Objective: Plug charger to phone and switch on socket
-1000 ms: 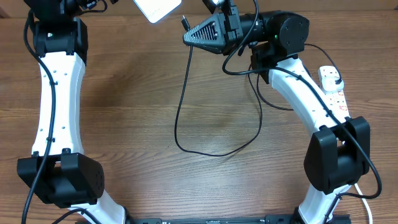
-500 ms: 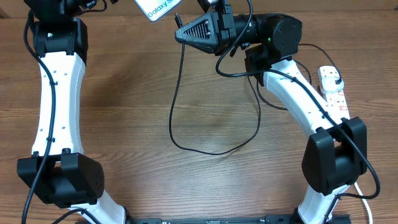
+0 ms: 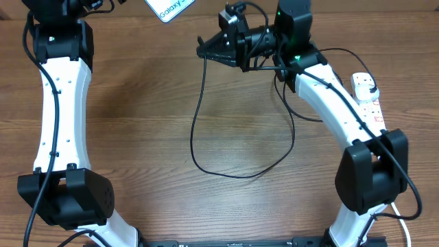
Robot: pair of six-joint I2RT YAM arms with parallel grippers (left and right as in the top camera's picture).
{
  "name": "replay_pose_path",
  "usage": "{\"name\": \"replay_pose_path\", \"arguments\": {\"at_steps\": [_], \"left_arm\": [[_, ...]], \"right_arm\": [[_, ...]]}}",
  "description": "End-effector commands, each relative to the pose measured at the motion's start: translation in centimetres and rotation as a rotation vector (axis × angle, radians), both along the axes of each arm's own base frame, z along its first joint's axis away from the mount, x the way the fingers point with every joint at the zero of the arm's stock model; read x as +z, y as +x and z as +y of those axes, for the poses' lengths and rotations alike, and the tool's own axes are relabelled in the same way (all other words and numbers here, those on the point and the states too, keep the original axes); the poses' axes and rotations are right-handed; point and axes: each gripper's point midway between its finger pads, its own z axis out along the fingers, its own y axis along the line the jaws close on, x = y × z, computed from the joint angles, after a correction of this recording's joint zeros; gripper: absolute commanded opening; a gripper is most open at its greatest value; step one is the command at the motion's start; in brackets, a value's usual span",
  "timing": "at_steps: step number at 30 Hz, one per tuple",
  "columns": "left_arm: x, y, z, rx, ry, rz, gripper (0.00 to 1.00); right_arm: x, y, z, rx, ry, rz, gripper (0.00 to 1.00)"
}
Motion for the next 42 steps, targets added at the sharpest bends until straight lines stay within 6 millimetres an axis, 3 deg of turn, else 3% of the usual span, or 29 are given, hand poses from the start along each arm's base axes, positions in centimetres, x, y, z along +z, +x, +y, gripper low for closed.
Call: {"name": "replay_pose_path", "arguments": {"at_steps": [1,4,5,6,7,9,12,16,21,23,27,28,31,33,34,42], "left_arm": [[1.0,-0.6,0.2,-0.002,0.014,-0.041,0.05],[0.9,-0.8,0.0,-0.015,0.029,-0.052,0.04],[0.9,-0.9,-0.1,-0.023,0.033,-0.054,0.04],[0.8,-1.0,-0.2,-0.028,0.039,-0.060,0.05],[0.8,-1.1,-0.3,-0.037,0.050,-0.071,0.04],[0.7,-1.3,-0.5,-0.047,0.060,-0.081,0.04],[0.5,-1.4,-0.6,-0.058,0.067,-0.078,0.04],[-0.4,-1.2,-0.7,-0.059,0.082,-0.051,0.04],[-1.0,-1.1,-0.6,-0.058,0.090,-0.031,0.04],[-1.0,-1.1,-0.6,-0.057,0.092,-0.035,0.04],[-1.0,-1.1,-0.7,-0.059,0.096,-0.040,0.04],[-1.0,-1.2,-0.7,-0.059,0.096,-0.040,0.04],[-1.0,-1.2,-0.7,-0.060,0.096,-0.040,0.05],[-1.0,-1.2,-0.7,-0.060,0.096,-0.040,0.04],[-1.0,-1.2,-0.8,-0.060,0.097,-0.040,0.04],[-1.0,-1.2,-0.9,-0.065,0.098,-0.042,0.04]], "right_arm": [[-5.5,2.5,-1.8,-0.178,-0.172,-0.206,0.04],[-12.5,3.9,-4.8,-0.340,-0.520,-0.140,0.04],[-15.2,4.1,-6.8,-0.397,-0.684,-0.121,0.04],[-16.4,4.1,-7.9,-0.422,-0.766,-0.115,0.04],[-18.7,3.9,-10.6,-0.478,-0.958,-0.101,0.04],[-20.8,3.4,-14.3,-0.543,-1.197,-0.088,0.04],[-22.6,2.1,-17.9,-0.567,-1.442,-0.088,0.04],[-26.5,-0.7,-19.3,-0.504,-1.561,-0.052,0.04],[-31.2,-3.6,-18.3,-0.426,-1.491,0.020,0.04],[-32.1,-4.4,-18.3,-0.416,-1.484,0.041,0.04],[-32.1,-4.5,-18.3,-0.416,-1.483,0.048,0.04],[-32.1,-4.5,-18.3,-0.414,-1.484,0.049,0.10],[-32.2,-4.7,-18.4,-0.411,-1.487,0.053,0.43],[-32.2,-4.6,-18.4,-0.411,-1.487,0.052,0.86],[-32.2,-4.6,-18.4,-0.411,-1.487,0.053,0.91],[-32.1,-4.3,-18.3,-0.437,-1.481,0.055,0.90]]}}
